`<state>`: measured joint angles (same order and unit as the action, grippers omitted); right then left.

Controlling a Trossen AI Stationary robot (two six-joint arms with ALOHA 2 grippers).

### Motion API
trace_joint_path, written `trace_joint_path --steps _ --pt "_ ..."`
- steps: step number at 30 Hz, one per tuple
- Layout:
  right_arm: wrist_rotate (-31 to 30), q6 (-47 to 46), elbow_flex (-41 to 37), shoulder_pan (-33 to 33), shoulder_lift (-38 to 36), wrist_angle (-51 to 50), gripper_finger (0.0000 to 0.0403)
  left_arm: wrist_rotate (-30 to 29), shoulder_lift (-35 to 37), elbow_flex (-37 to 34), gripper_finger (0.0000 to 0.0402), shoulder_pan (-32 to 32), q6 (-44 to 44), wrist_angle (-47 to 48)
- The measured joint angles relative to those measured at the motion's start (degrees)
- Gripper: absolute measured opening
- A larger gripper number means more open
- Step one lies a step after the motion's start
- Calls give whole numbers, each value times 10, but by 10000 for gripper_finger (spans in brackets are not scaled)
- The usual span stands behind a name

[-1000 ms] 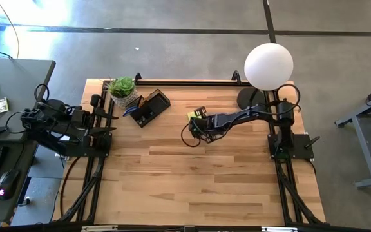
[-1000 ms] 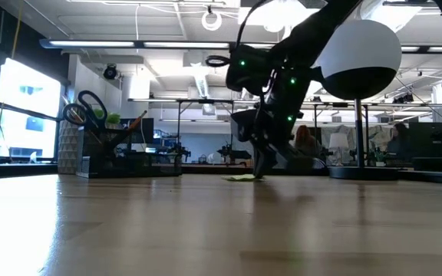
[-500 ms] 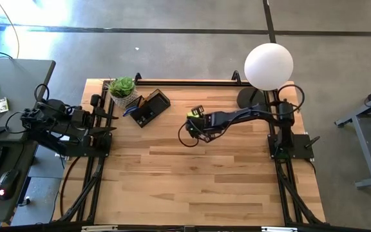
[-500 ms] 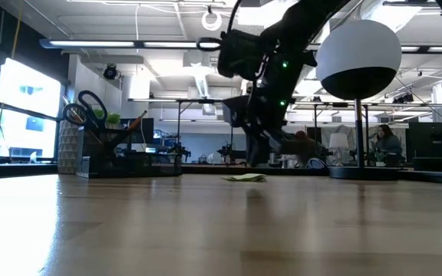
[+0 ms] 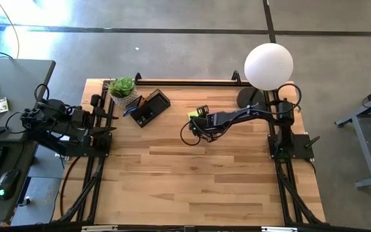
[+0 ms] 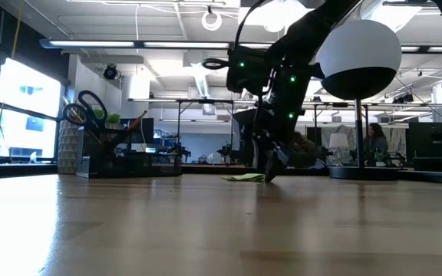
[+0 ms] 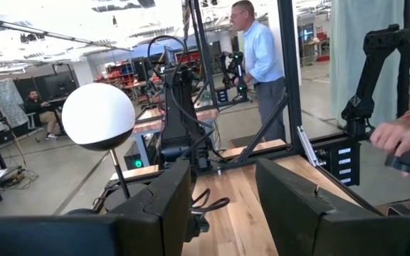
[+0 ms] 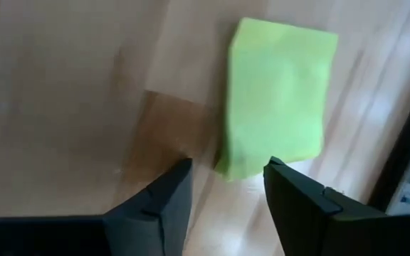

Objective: Pick and place office supplies into organizer
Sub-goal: Put the green sticky note into the desk organizer

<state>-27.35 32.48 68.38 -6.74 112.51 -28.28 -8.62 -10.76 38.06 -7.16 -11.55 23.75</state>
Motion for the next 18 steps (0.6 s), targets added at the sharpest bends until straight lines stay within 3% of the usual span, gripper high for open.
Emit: trace_joint_path --steps 4,18 --pt "-17 30 0 -1 0 26 156 0 0 0 149 0 0 0" --pt "19 31 0 -14 0 41 113 0 0 0 149 0 0 0"
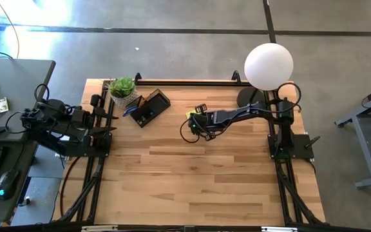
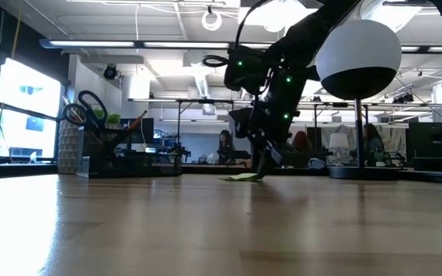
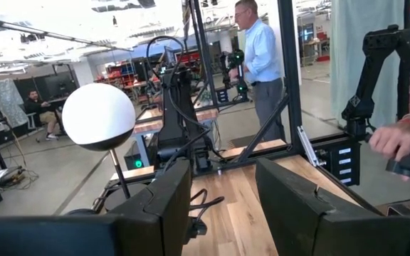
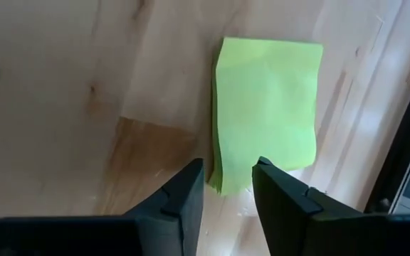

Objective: Pick and place office supplies into organizer
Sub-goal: Put the green sticky note into the desk organizer

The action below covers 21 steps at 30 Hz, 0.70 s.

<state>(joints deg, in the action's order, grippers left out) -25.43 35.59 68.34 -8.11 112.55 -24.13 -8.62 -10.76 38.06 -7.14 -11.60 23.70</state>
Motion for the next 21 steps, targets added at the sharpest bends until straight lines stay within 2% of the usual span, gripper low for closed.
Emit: trace_joint_path --steps 4,14,17,21 --pt "4 -6 0 -6 11 12 114 0 0 0 149 0 0 0" --pt "-53 4 2 10 40 29 111 0 0 0 149 0 -1 0" --pt "-64 7 2 12 41 31 91 0 0 0 149 0 -2 0" --pt "-67 4 1 15 43 37 38 0 0 0 149 0 -2 0"
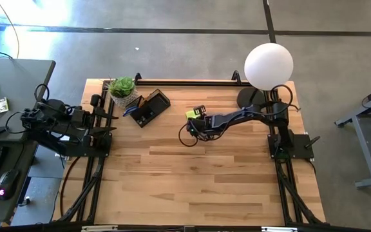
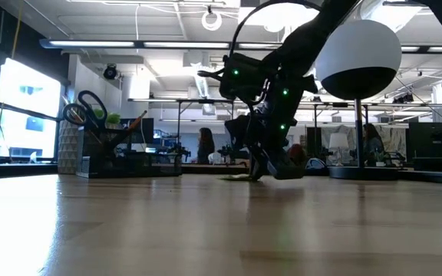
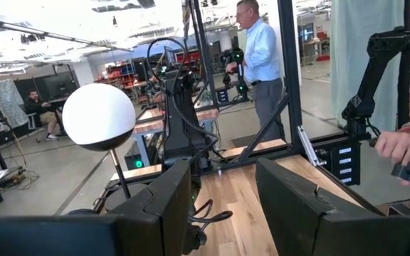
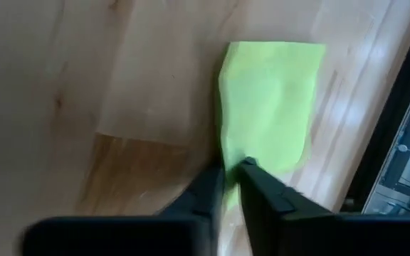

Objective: Pick and place office supplies into organizer
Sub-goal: Put the green sticky note into the desk organizer

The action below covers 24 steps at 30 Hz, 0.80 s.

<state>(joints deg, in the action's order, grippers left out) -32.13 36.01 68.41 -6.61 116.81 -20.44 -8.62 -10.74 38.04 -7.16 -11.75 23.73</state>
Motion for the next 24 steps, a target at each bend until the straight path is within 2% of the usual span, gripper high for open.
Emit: trace_joint_path --steps 3,9,17,24 --pt "-5 3 -1 5 1 8 7 0 0 0 149 0 0 0" --pt "-18 4 24 14 5 11 5 0 0 0 149 0 0 0" --pt "-22 5 144 19 4 5 3 0 0 0 149 0 0 0" --pt "2 31 236 14 3 15 3 0 0 0 149 0 0 -4"
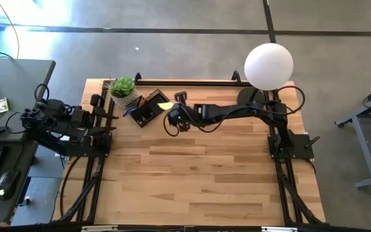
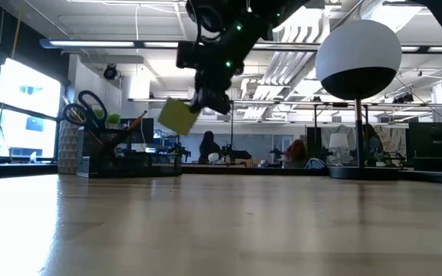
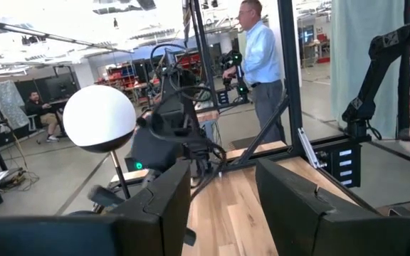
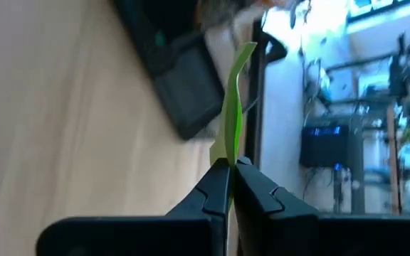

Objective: Pick and place office supplies into organizer
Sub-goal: Put the green sticky note into the desk organizer

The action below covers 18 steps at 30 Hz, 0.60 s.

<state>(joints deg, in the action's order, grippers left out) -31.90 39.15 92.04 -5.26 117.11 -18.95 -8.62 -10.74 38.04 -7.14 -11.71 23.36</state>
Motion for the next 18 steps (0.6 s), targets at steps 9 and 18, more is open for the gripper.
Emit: trace_joint_path --steps 9,18 --pt "23 114 13 -20 29 49 3 0 0 0 149 0 0 -5" --pt "45 178 13 -41 43 88 3 0 -12 0 149 0 0 -23"
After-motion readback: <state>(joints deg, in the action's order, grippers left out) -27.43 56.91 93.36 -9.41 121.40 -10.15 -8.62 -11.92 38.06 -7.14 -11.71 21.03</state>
